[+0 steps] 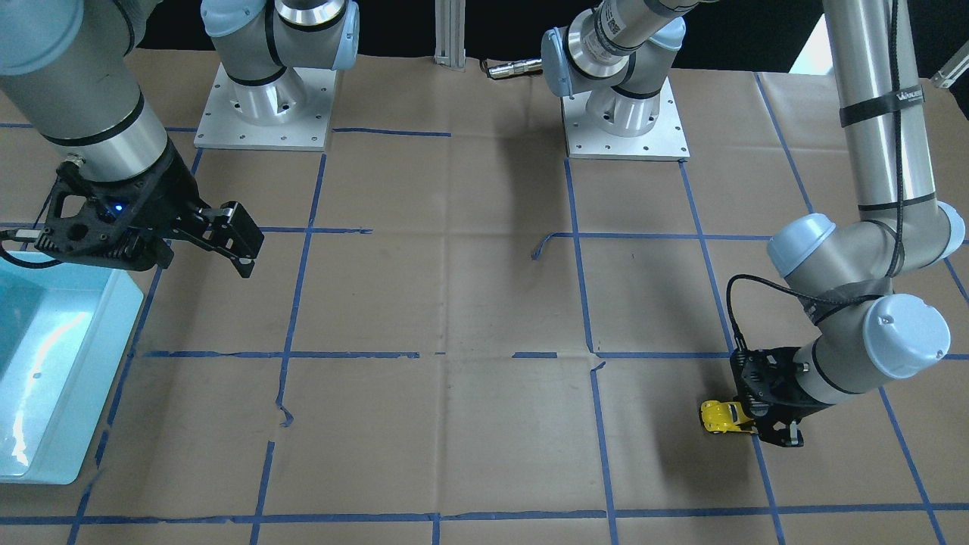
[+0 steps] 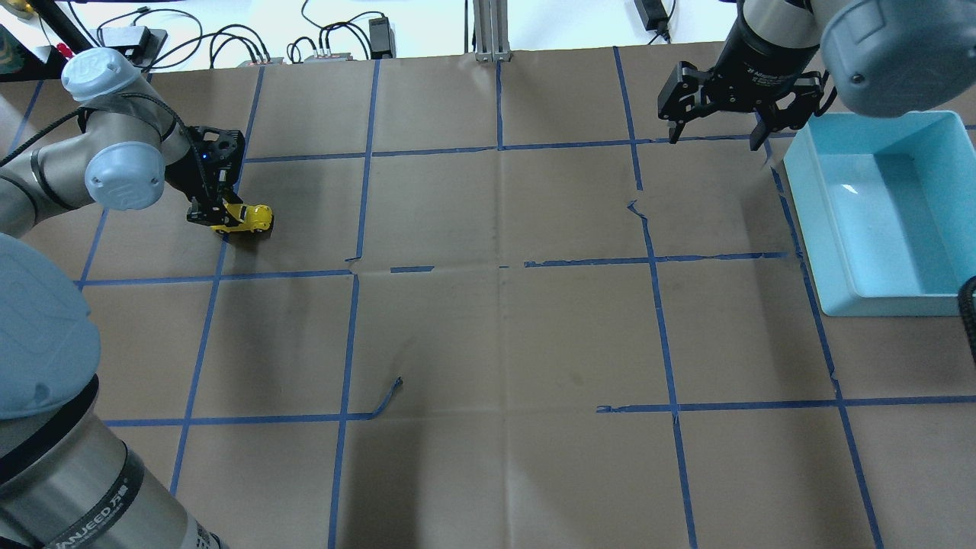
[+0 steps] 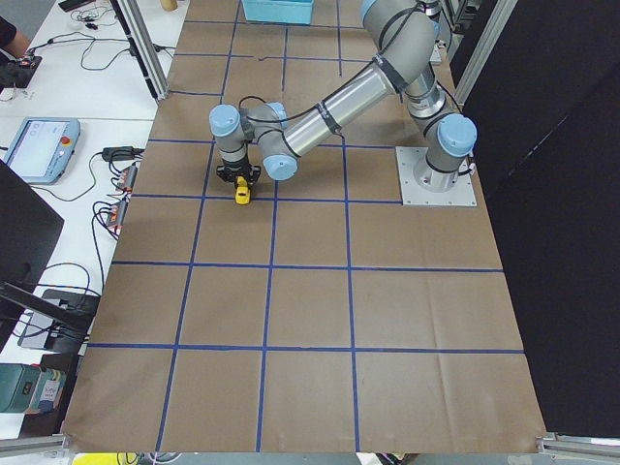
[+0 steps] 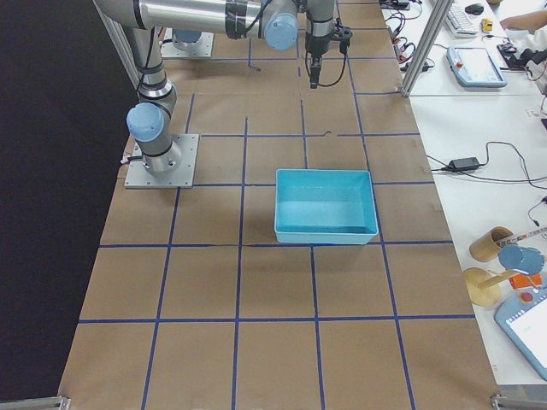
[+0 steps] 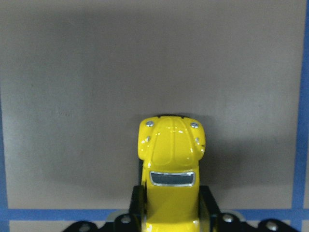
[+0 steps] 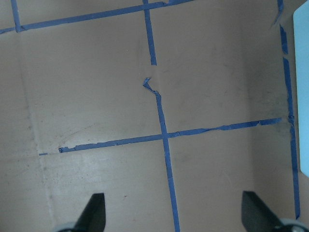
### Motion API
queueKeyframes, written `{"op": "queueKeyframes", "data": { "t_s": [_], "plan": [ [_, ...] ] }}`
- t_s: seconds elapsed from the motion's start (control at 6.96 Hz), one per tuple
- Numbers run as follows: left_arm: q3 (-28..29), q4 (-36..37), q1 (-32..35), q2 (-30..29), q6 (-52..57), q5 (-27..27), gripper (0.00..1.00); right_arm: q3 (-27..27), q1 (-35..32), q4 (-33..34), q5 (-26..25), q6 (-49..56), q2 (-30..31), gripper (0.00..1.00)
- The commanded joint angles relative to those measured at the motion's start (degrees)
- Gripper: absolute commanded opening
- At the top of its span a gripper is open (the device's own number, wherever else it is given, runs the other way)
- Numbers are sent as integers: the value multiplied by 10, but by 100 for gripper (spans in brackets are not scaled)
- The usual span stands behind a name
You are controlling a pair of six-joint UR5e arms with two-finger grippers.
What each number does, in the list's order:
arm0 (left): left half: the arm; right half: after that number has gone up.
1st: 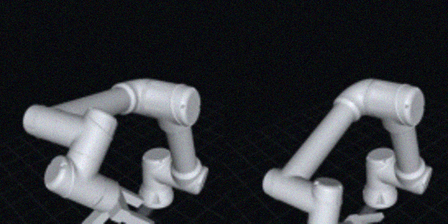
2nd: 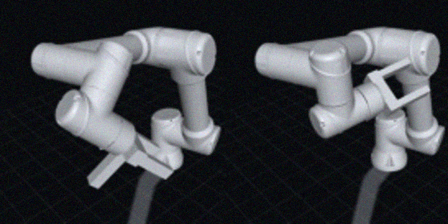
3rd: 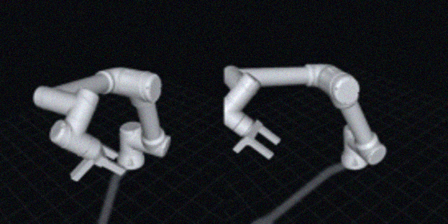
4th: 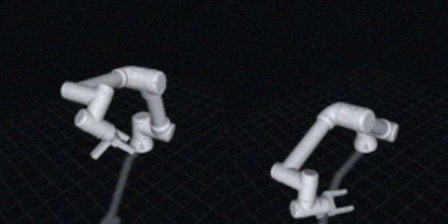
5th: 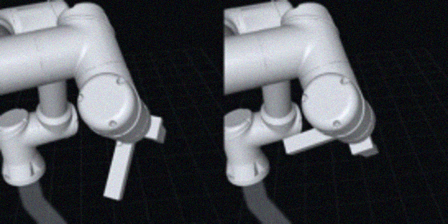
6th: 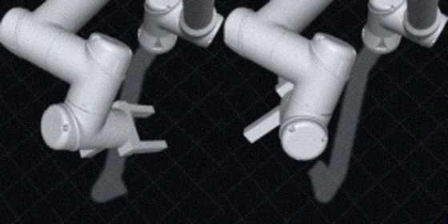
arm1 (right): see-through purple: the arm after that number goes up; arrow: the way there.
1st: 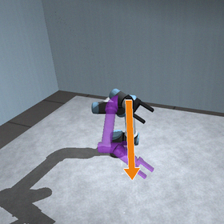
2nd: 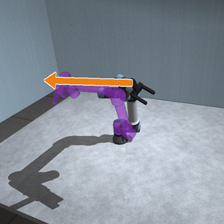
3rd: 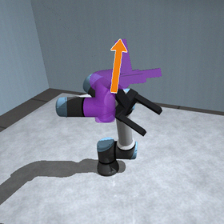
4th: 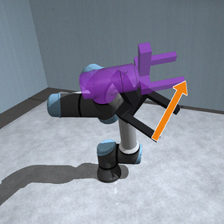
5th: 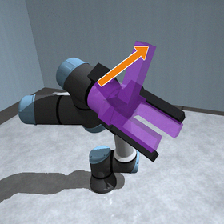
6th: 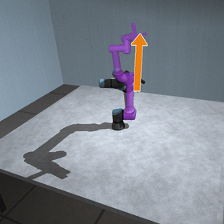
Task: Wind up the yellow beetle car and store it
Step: 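Keep pulling the car backward on the table to wind it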
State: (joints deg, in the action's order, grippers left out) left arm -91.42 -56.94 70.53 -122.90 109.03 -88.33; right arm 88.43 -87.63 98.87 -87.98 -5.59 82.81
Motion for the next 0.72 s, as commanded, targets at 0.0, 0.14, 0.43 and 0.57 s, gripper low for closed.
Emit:
{"op": "queueKeyframes", "data": {
  "t_s": [0.0, 0.14, 0.43, 0.57],
  "plan": [
    [0, 2, -2, -1, 7, 0, 0, 1, 0, -1, 0, 0, 0, 100],
    [0, 3, -2, -1, 7, 0, 0, 1, 1, -1, 0, 0, -1, 100],
    [1, 1, -1, 4, 3, -1, 99, 1, 2, -1, -1, 2, -3, 100],
    [5, -6, 4, 17, -7, -4, 100, 0, 2, -1, -1, 2, -1, 100]
  ]
}}
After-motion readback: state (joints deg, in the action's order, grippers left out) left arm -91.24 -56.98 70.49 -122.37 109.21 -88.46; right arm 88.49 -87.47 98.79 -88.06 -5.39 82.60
